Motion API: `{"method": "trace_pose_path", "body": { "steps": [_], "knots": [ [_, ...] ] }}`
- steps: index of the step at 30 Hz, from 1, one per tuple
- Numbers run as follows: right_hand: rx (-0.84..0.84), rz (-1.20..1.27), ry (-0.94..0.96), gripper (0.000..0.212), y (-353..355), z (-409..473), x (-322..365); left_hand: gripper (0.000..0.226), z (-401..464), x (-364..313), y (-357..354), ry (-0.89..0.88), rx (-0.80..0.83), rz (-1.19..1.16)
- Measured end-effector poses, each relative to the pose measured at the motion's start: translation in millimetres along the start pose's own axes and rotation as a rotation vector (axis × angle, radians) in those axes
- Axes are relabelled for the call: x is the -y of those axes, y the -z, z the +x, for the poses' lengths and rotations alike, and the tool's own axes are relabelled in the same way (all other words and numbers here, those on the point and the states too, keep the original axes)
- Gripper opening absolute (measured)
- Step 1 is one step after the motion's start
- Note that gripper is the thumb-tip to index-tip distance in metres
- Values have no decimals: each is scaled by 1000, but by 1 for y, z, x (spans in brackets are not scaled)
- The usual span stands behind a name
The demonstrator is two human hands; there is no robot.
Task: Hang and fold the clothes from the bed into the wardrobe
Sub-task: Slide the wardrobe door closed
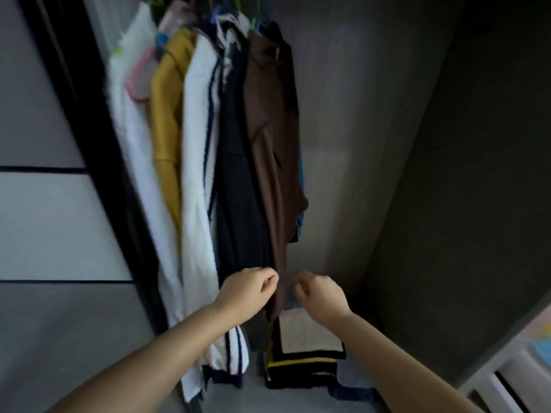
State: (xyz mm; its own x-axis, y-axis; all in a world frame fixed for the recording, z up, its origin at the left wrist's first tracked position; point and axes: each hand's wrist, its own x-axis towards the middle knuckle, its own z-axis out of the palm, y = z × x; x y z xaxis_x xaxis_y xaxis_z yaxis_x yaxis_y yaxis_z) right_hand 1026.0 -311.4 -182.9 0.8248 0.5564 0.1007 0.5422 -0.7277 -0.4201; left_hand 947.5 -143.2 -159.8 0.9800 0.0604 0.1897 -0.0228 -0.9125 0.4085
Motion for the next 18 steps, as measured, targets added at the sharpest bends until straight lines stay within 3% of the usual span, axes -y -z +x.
{"method": "trace_pose_path", "body": {
  "steps": [4,10,14,18],
  "knots": [
    [-108,95,127,29,13,1,70,25,-28,14,73,-78,-180,-25],
    [-148,294,461,28,34,14,174,26,-43,25,183,-201,-641,56],
    [-179,441,696,29,30,16,246,32,-58,53,250,-237,-863,223],
    [-227,445,855,34,11,14,299,30,-70,89,289,-355,-926,530]
  ]
}}
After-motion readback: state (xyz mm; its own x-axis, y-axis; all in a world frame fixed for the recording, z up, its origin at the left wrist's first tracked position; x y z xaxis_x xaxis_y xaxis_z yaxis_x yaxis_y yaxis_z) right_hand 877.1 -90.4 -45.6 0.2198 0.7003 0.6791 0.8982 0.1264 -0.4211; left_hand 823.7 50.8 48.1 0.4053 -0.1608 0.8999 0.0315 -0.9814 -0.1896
